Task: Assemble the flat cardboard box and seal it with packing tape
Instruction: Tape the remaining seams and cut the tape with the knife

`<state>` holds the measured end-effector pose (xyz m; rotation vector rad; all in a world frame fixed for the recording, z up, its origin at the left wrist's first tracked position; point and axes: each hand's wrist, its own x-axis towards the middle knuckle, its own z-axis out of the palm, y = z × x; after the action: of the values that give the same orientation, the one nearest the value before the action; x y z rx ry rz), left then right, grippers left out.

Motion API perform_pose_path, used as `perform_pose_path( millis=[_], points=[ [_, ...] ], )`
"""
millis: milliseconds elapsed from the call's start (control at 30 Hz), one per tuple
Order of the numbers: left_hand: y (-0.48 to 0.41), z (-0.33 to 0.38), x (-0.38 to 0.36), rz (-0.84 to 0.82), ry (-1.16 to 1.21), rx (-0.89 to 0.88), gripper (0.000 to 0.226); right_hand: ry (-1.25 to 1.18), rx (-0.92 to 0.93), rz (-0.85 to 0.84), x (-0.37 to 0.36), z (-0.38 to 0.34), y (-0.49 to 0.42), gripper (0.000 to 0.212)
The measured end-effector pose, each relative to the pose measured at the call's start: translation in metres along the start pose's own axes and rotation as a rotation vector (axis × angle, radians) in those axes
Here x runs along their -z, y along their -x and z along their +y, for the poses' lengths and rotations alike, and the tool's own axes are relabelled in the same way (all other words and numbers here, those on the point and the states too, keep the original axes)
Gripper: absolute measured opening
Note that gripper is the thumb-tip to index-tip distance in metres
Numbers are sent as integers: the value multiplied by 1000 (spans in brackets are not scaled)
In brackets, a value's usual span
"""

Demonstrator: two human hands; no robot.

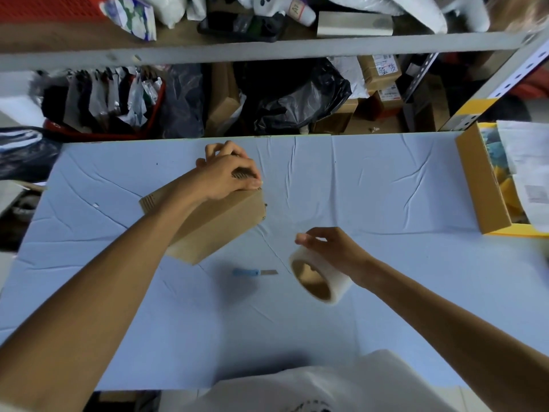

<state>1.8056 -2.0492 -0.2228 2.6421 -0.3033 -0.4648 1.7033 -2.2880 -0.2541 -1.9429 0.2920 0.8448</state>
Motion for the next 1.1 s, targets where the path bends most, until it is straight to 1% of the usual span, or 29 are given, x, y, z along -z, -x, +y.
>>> perform_pose_path(
  millis=[67,133,200,267,333,433,533,600,633,700,733,767,800,867,933,1033,1100],
  points=[
    [1,-3,2,-8,8,2,14,-192,85,-72,3,-1,8,29],
    [0,-3,3,-11,3,1,12,-281,124,-92,5,3,12,20],
    [0,-1,3,-11,1,-6,10,-250,91,-81,5,7,12,17],
    [1,0,1,-23,-2,-18,12,-187,15,-86,5,7,11,13],
    [2,0,-1,-15,-1,-21,12,-185,-25,-78,5,6,9,10],
    [3,0,0,29,35,-4,12,-255,8,-32,2,3,7,10],
    [5,4,0,67,-7,-11,17,-247,13,41,-3,0,7,8],
    [11,10,-5,172,19,-64,25,-246,27,58,-4,-1,8,6],
    [18,15,-9,266,80,-99,27,-248,36,65,-3,-1,8,6],
    [40,24,-20,468,260,-170,22,-252,40,87,-1,-2,7,6],
    [53,27,-30,518,323,-200,17,-244,41,93,0,-3,7,6],
    [66,29,-43,515,355,-212,13,-231,43,96,0,-3,6,5],
    [78,28,-59,474,369,-199,11,-222,44,97,1,-4,6,5],
    [91,18,-95,340,400,-121,9,-225,48,96,2,-5,7,4],
    [92,0,-128,231,418,-10,12,-227,44,101,3,-7,8,3],
    [85,-22,-161,122,338,141,21,-204,40,128,4,-10,8,5],
    [85,-30,-178,99,269,170,22,-185,27,135,2,-8,9,6]
  ],
)
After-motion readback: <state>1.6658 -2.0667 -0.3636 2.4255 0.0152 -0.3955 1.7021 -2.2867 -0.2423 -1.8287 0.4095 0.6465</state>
